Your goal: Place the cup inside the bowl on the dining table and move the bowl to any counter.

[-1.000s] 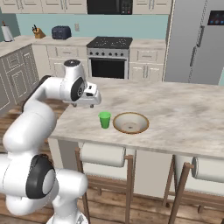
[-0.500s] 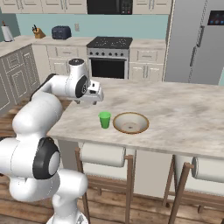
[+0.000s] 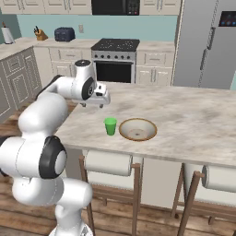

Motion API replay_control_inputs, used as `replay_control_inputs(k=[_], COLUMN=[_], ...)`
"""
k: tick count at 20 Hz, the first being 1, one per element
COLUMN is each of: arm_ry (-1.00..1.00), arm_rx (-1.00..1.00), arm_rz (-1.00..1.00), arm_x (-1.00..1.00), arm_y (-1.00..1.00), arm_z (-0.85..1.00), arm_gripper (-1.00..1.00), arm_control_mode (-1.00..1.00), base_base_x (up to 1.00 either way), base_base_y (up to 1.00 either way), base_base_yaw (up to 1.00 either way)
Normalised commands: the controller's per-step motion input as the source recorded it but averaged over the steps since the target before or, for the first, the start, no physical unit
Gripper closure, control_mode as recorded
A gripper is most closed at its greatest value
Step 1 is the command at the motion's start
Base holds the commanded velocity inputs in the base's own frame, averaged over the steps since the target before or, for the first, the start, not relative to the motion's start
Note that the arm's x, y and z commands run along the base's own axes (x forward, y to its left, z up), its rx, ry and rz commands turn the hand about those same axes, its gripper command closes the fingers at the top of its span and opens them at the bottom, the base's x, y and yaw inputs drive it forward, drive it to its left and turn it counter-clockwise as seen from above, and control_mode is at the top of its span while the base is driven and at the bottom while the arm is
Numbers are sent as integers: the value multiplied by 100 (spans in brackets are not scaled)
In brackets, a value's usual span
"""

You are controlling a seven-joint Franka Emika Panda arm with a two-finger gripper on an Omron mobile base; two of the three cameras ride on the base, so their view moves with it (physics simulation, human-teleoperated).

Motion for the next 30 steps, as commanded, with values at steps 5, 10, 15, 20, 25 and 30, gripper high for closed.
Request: replay_control_inputs(k=[5, 10, 15, 20, 25, 30], arm_ry=[0, 0, 0, 0, 0, 1], arm_rx=[0, 0, 0, 0, 0, 0], arm_rz=[0, 0, 0, 0, 0, 0], arm_x=[1, 0, 0, 1, 5, 20], arm_y=[0, 0, 0, 0, 0, 0], arm_z=[-6, -23, -25, -26, -26, -23], arm_gripper=[-100, -100, -100, -100, -100, -100], arm_control_mode=[-100, -100, -100, -100, -100, -100], base_base_x=[0, 0, 0, 0, 0, 0], base_base_y=[0, 0, 0, 0, 0, 0], base_base_yaw=[0, 0, 0, 0, 0, 0])
